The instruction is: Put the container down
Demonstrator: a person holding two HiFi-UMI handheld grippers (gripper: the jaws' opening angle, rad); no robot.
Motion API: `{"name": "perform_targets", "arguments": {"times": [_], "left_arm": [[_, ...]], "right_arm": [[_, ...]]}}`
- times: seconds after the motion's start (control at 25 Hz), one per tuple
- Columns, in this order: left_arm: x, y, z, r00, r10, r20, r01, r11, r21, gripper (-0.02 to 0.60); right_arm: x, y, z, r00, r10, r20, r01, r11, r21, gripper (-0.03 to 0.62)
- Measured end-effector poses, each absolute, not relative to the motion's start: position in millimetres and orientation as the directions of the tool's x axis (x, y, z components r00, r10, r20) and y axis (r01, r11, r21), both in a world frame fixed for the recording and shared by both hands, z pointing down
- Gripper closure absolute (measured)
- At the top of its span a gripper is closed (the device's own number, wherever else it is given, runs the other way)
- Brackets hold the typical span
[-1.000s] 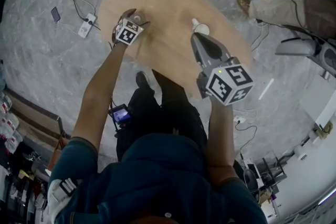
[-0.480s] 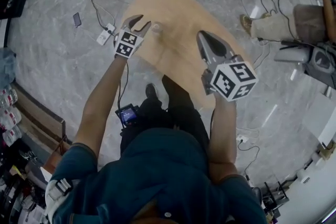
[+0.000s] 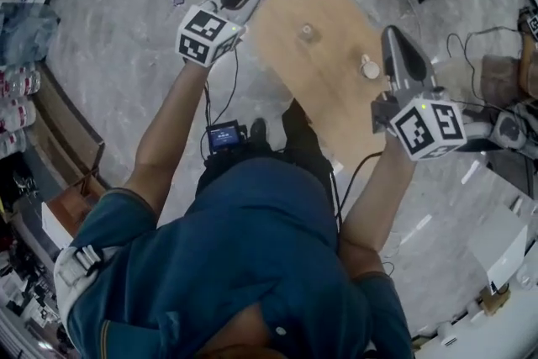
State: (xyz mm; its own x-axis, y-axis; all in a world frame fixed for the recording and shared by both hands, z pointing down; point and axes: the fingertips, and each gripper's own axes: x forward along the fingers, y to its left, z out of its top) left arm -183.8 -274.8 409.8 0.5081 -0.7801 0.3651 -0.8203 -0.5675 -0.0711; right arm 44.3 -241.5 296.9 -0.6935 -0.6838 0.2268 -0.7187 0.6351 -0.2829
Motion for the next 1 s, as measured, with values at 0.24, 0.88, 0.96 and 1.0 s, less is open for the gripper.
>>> {"name": "perform_targets", "arguments": {"times": [0.24, 0.88, 0.96, 1.0], "left_arm": [[-224.4, -206.6, 318.2, 0.487, -0.827, 0.282, -0.852, -0.521, -0.057, 0.584], [-272.0, -77.6, 199.6, 0.475, -0.877, 0.079, -0.872, -0.481, -0.095, 0.583], [-277.6, -70.5, 199.0, 0.476, -0.877, 0.071, -0.872, -0.481, -0.091, 0.583], [-280.5, -66.9, 198.9, 0.476, -0.877, 0.068, -0.872, -0.481, -0.089, 0.583]], "right_arm": [[16.8, -197.1, 220.5, -0.732, -0.659, 0.176, -0.682, 0.708, -0.186, 0.588], [-50.7, -99.7, 128.6, -0.78, -0.616, 0.11, -0.623, 0.782, -0.035, 0.588], [-57.3, -92.7, 127.5, -0.779, -0.617, 0.11, -0.623, 0.781, -0.03, 0.588], [-60.8, -89.2, 127.2, -0.779, -0.617, 0.111, -0.623, 0.781, -0.028, 0.588]]}}
